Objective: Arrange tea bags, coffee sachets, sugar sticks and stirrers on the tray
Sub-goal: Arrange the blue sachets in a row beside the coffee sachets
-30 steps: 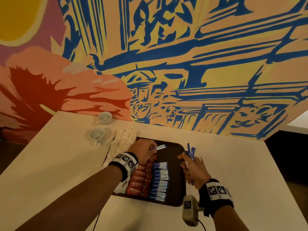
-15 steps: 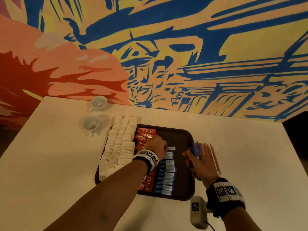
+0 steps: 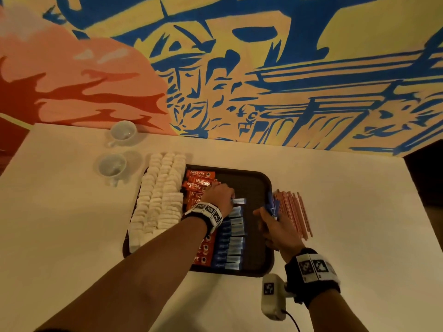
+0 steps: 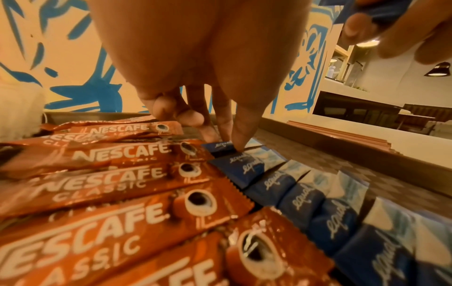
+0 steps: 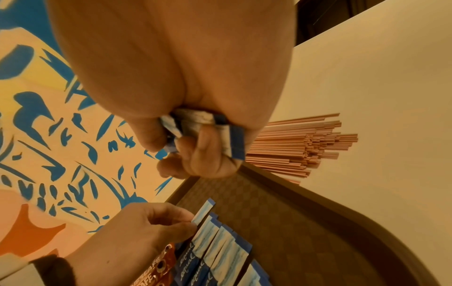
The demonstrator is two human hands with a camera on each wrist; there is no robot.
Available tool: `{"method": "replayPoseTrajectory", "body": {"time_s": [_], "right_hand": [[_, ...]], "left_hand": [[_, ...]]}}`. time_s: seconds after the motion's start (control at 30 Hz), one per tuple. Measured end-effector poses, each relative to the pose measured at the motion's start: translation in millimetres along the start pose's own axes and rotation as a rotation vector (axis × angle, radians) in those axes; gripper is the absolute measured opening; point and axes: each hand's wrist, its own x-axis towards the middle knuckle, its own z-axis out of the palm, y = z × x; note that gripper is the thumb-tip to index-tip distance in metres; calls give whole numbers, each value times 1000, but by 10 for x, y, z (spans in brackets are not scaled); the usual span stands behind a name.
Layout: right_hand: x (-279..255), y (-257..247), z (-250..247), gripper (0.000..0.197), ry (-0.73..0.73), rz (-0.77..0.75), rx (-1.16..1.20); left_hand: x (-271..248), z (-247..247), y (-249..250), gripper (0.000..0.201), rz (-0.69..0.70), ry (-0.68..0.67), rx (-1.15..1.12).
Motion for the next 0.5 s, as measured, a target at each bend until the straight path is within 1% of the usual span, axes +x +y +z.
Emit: {"method": "replayPoseTrajectory", "body": {"time_s": [0.13,0.27,0.37,0.5], "right_hand": [[29,-10,-8,29,-29,3,41],[19,-20,-15,21,-63,13,42],[-47,-48,-50,23,-107,-7,47],[-206,-129,-136,26,-165,-96,65]], "left_hand": [[-40,7,-1,24,15,-3,27],[-105,-59,11,29,31,10,5],[-191,-171,41,30,12,64,-80],[-374,-440,104,22,-39,172,-306]]}}
